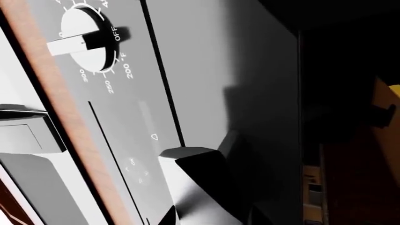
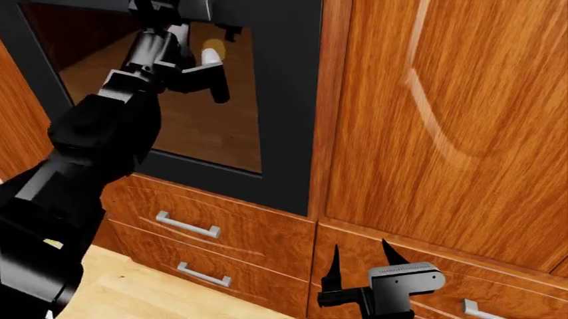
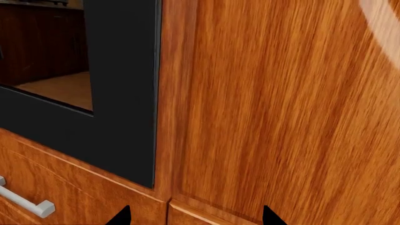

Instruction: Open the oven door

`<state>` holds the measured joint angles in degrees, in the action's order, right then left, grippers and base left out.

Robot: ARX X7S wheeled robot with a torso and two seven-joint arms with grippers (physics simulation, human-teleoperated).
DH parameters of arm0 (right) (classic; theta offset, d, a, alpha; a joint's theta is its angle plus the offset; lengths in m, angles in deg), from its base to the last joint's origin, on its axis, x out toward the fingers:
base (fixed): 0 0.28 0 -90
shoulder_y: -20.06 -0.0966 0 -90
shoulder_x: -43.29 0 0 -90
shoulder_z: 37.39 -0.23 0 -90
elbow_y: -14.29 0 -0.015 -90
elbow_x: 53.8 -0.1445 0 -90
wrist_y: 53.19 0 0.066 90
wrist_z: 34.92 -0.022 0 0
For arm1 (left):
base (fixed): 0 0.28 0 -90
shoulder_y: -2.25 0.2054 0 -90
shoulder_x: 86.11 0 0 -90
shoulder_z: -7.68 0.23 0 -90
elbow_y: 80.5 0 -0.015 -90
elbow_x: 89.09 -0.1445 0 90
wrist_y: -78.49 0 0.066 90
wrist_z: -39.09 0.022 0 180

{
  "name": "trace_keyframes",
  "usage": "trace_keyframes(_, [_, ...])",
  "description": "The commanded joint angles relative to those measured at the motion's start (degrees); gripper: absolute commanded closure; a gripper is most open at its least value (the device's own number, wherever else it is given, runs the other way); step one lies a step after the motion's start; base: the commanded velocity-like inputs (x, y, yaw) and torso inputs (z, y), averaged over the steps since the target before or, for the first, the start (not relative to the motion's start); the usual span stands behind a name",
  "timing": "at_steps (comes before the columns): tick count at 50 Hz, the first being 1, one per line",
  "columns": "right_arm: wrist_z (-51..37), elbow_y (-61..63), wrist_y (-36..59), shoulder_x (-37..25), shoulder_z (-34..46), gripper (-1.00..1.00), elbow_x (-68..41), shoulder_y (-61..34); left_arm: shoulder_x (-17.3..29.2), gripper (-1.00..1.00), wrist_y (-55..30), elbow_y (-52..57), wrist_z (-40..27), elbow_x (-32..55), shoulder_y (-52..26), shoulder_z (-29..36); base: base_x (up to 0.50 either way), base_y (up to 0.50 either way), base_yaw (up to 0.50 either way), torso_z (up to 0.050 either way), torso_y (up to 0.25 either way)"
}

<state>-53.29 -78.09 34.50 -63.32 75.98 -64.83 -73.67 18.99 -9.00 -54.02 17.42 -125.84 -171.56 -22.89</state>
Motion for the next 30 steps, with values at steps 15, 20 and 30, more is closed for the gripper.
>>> trace_keyframes(15, [-0.6, -0.2, -0.2, -0.3, 0.7, -1.0, 0.3, -0.1, 9.9, 1.0, -10.0, 28.1, 2.2, -1.4, 4.9, -2.8, 0.0, 0.0, 0.0, 0.001, 0.004])
trace_keyframes(20, [-0.7, -0.1, -0.2, -0.3, 0.8, -1.0, 0.3, -0.1, 11.2, 1.0, -11.2, 31.3, 2.4, -1.7, 5.8, -3.3, 0.0, 0.0, 0.0, 0.0, 0.004])
trace_keyframes(30, [-0.8, 0.1, 0.1, -0.5, 0.9, -1.0, 0.2, -0.2, 13.7, 1.0, -12.8, 37.3, 3.3, -1.9, 7.3, -4.2, 0.0, 0.0, 0.0, 0.001, 0.005])
